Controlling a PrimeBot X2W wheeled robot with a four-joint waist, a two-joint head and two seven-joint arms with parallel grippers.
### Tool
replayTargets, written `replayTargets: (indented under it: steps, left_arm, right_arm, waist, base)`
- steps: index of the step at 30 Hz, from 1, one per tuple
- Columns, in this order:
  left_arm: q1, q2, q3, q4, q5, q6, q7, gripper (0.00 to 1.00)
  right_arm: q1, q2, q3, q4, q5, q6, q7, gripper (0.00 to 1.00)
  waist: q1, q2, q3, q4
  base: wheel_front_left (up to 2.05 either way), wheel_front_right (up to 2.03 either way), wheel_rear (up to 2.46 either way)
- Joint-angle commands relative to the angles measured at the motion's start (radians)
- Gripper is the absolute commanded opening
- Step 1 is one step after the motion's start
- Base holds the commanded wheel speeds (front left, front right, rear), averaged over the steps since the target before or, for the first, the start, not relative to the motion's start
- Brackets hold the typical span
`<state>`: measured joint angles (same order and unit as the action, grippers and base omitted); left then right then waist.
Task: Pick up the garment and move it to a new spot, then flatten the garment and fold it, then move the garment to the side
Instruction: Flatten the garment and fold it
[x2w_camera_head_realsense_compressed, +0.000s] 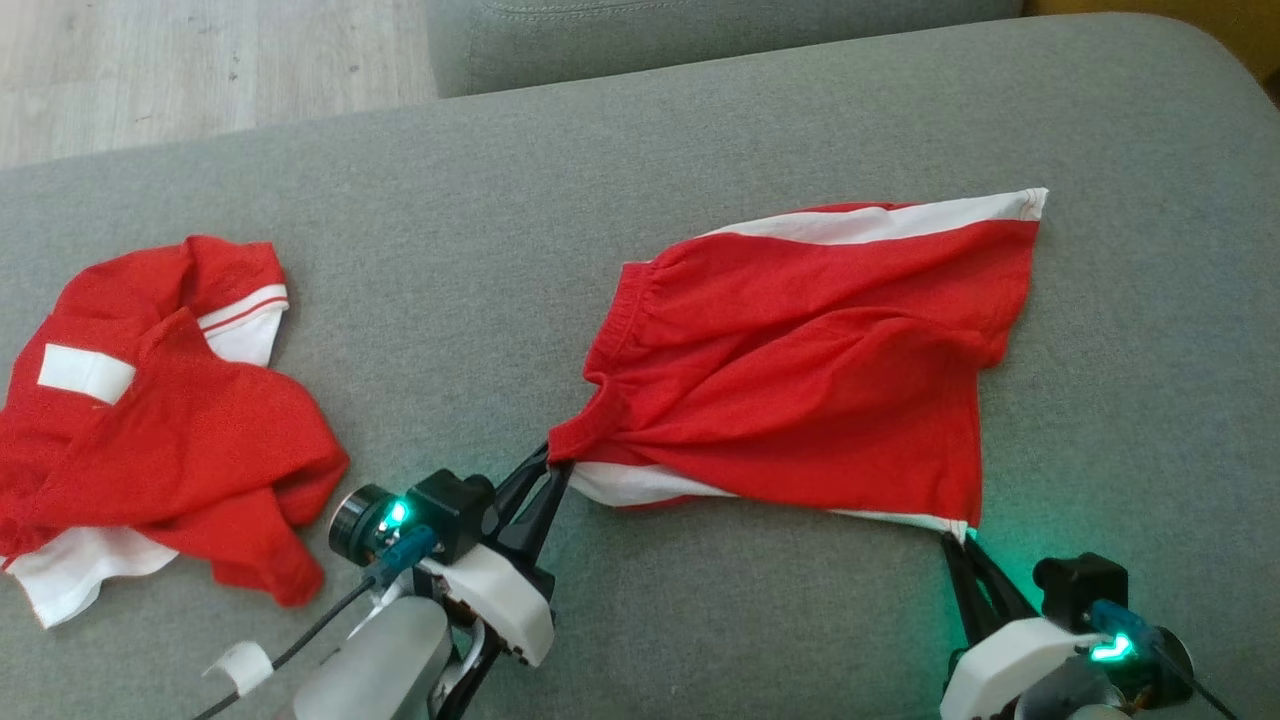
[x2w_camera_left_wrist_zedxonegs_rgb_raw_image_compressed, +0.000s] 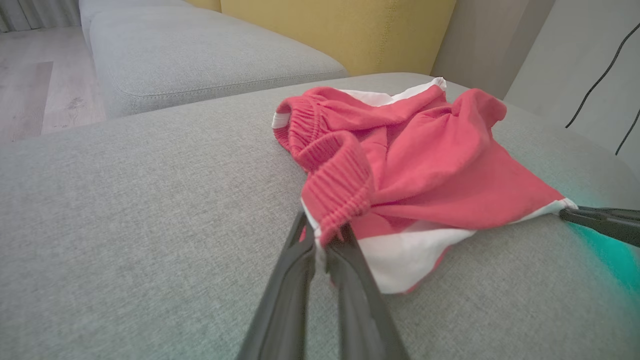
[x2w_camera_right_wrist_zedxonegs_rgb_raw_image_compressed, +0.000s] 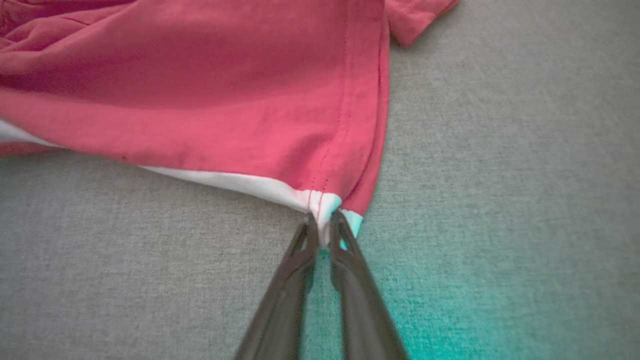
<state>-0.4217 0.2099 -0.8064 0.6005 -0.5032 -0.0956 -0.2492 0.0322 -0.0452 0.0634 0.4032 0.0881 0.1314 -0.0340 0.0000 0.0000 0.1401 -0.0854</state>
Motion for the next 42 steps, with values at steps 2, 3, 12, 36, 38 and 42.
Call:
replayTargets:
  steps: [2, 3, 12, 36, 38, 42]
  left_arm:
    - [-0.029, 0.017, 0.038, -0.028, -0.001, 0.005, -0.012, 0.0]
    - [-0.029, 0.017, 0.038, -0.028, -0.002, 0.005, -0.012, 0.0]
    - [-0.026, 0.032, 0.051, -0.027, -0.011, 0.009, -0.012, 0.0]
    - [-0.226, 0.134, 0.172, -0.191, -0.095, 0.044, 0.134, 0.0]
    - [-0.269, 0.131, 0.201, -0.217, -0.113, 0.06, 0.154, 0.0]
    - [-0.349, 0.123, 0.263, -0.269, -0.145, 0.106, 0.171, 0.0]
  right_arm:
    - [-0.036, -0.005, 0.026, -0.021, 0.006, -0.001, -0.001, 0.0]
    - [-0.037, -0.005, 0.025, -0.02, 0.006, -0.001, -0.001, 0.0]
    - [-0.054, -0.011, 0.003, -0.052, 0.002, -0.001, -0.032, 0.0]
    - [-0.31, -0.2, 0.063, -0.44, 0.144, -0.001, 0.013, 0.0]
    - [-0.375, -0.22, 0.075, -0.45, 0.137, -0.001, 0.016, 0.0]
    - [-0.512, -0.243, 0.088, -0.46, 0.113, -0.001, -0.004, 0.0]
  waist:
    - [0.0, 0.0, 0.001, 0.002]
    - [0.0, 0.0, 0.002, 0.003]
    - [0.0, 0.0, -0.012, -0.001]
    - [0.0, 0.0, -0.124, -0.005]
    - [0.0, 0.0, -0.134, -0.008]
    - [0.0, 0.0, -0.15, -0.012]
  base:
    - [0.0, 0.0, 0.0]
    - [0.0, 0.0, 0.0]
    - [0.0, 0.0, 0.0]
    - [0.0, 0.0, 0.0]
    - [0.0, 0.0, 0.0]
    - [0.0, 0.0, 0.0]
